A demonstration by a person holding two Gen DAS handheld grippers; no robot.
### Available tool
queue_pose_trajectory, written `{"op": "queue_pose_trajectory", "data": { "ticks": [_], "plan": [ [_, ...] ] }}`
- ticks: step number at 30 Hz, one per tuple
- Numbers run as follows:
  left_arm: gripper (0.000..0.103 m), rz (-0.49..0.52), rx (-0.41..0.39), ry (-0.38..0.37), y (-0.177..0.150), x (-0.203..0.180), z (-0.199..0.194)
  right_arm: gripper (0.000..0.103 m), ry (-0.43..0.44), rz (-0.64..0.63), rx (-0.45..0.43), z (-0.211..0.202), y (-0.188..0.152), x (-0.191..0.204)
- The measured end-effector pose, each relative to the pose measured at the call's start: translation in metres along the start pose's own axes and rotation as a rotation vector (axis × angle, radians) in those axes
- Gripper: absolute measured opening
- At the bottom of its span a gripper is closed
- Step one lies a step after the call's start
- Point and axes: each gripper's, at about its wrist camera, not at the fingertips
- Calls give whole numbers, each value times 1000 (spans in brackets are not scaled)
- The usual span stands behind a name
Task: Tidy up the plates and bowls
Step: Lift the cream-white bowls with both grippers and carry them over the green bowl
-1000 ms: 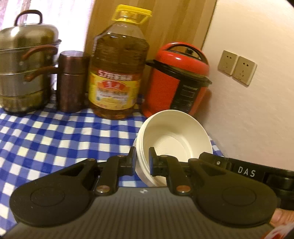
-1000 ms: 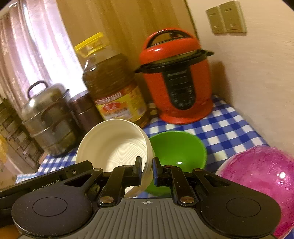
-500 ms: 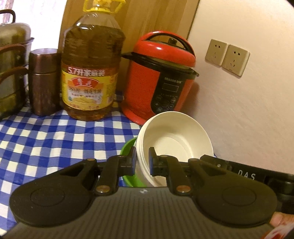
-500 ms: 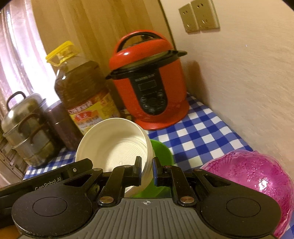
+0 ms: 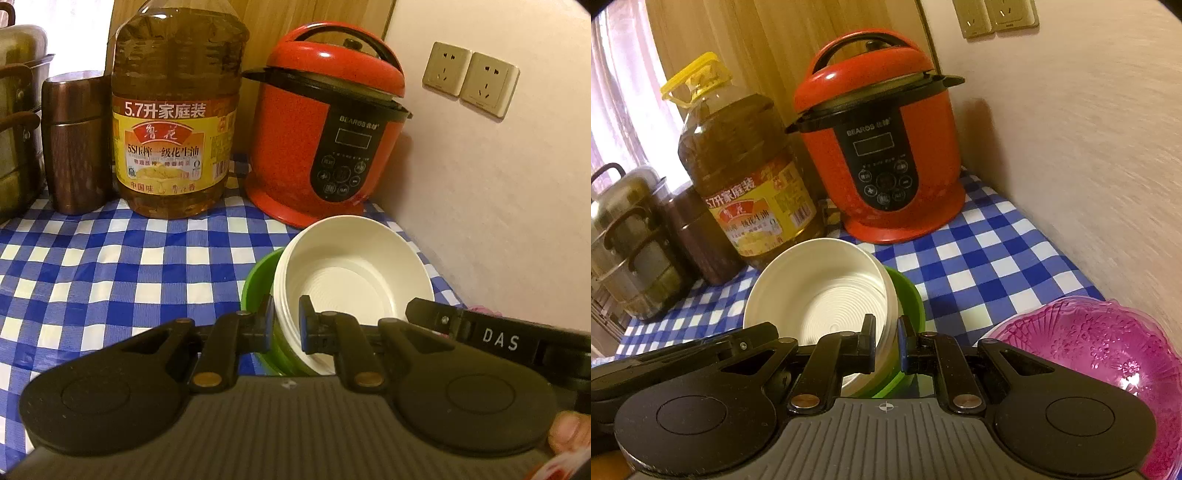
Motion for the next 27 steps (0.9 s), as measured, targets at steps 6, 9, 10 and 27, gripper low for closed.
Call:
{"op": "queue_pose_trajectory", "data": {
  "ticks": [6,9,10,27],
  "plan": [
    [12,12,11,4,-3,-1,4,12,-3,-5,5,3,-1,-1],
    [12,11,14,6,-4,0,5,12,-7,-16,4,3,-2,0],
    [12,11,15,7,-4,1,5,12,-7,-18,4,4,-2,0],
    [12,36,12,23,-8,1,8,12,-14,-62,4,6,-6,6]
  ]
}}
Point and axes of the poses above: each gripper's, at about its wrist camera, not at the fingertips, and z roughly the way its jaws point, x to its left, y to its top, and after that the axes turned 6 degrees about -y, right-handed
